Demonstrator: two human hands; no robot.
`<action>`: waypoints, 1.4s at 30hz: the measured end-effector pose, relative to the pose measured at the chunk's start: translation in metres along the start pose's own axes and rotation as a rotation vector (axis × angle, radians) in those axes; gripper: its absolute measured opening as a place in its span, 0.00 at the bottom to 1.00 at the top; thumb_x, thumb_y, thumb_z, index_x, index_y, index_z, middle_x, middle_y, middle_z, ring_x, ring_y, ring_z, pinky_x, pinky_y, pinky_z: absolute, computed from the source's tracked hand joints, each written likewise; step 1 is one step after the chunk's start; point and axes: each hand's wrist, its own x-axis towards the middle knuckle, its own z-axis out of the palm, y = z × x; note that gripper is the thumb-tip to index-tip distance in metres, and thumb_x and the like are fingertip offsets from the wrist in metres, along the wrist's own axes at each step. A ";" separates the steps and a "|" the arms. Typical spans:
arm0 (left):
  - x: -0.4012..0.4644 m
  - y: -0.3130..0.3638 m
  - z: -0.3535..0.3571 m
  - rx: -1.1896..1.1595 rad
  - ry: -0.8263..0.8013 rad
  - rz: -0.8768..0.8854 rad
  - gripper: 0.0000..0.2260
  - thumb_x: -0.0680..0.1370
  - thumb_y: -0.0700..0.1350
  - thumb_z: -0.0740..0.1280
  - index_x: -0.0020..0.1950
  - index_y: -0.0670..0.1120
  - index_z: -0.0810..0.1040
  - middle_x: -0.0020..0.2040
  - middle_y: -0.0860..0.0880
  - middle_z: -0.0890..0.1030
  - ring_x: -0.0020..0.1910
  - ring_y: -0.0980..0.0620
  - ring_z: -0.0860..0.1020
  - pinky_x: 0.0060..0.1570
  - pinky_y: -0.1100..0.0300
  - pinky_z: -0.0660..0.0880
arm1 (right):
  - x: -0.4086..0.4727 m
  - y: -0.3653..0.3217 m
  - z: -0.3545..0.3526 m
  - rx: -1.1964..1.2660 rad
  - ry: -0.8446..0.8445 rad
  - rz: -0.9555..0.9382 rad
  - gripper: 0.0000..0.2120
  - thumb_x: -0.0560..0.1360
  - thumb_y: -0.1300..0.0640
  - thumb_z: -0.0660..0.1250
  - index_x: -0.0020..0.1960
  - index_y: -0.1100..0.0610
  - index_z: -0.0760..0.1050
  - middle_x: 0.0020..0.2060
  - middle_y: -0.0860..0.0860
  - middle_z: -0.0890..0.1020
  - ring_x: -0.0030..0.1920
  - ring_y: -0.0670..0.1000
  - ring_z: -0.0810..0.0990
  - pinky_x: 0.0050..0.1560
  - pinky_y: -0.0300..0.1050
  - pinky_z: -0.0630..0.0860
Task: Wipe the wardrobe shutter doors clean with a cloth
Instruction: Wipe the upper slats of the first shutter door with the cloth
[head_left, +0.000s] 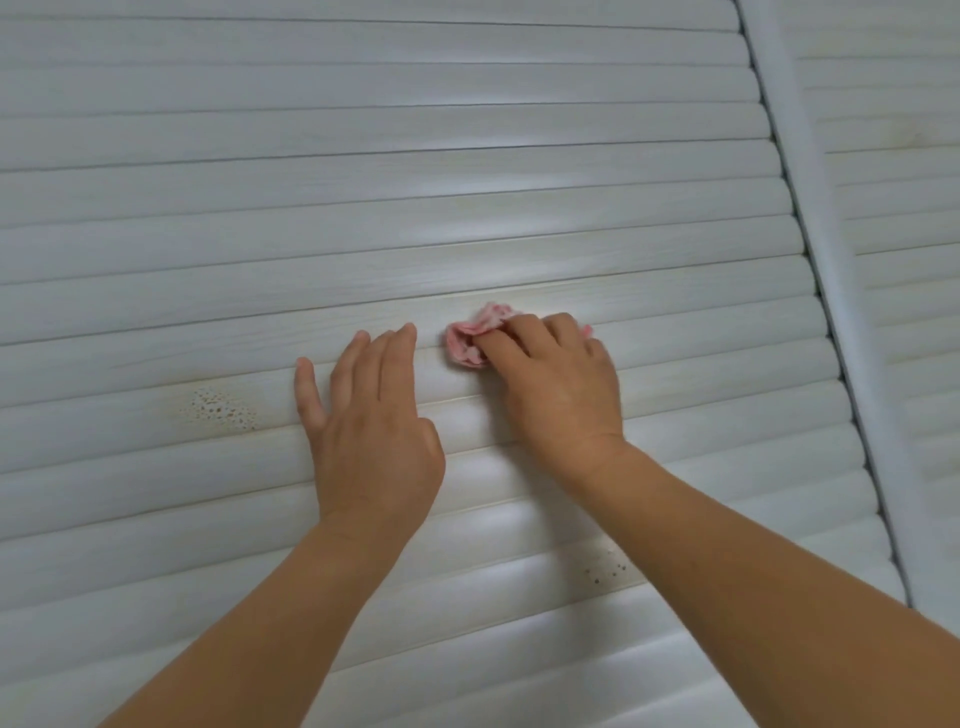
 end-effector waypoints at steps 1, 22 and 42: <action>0.000 -0.001 -0.001 -0.003 -0.003 0.001 0.31 0.64 0.37 0.59 0.68 0.43 0.66 0.63 0.42 0.75 0.66 0.42 0.70 0.68 0.36 0.52 | -0.002 0.013 -0.001 -0.009 0.002 0.020 0.18 0.65 0.57 0.58 0.49 0.52 0.81 0.45 0.52 0.81 0.42 0.59 0.78 0.37 0.51 0.75; 0.000 -0.001 -0.009 0.039 -0.048 -0.031 0.30 0.66 0.39 0.55 0.70 0.44 0.65 0.62 0.44 0.75 0.64 0.45 0.72 0.68 0.38 0.49 | 0.009 0.093 -0.022 -0.075 -0.172 0.447 0.16 0.81 0.54 0.55 0.69 0.47 0.66 0.63 0.56 0.67 0.60 0.61 0.65 0.41 0.49 0.64; -0.011 0.016 0.005 0.005 -0.018 0.036 0.29 0.67 0.40 0.51 0.68 0.43 0.67 0.64 0.44 0.74 0.67 0.45 0.69 0.68 0.38 0.49 | -0.059 0.101 -0.007 -0.075 0.049 0.532 0.16 0.76 0.65 0.61 0.63 0.56 0.76 0.52 0.60 0.79 0.50 0.64 0.71 0.36 0.48 0.61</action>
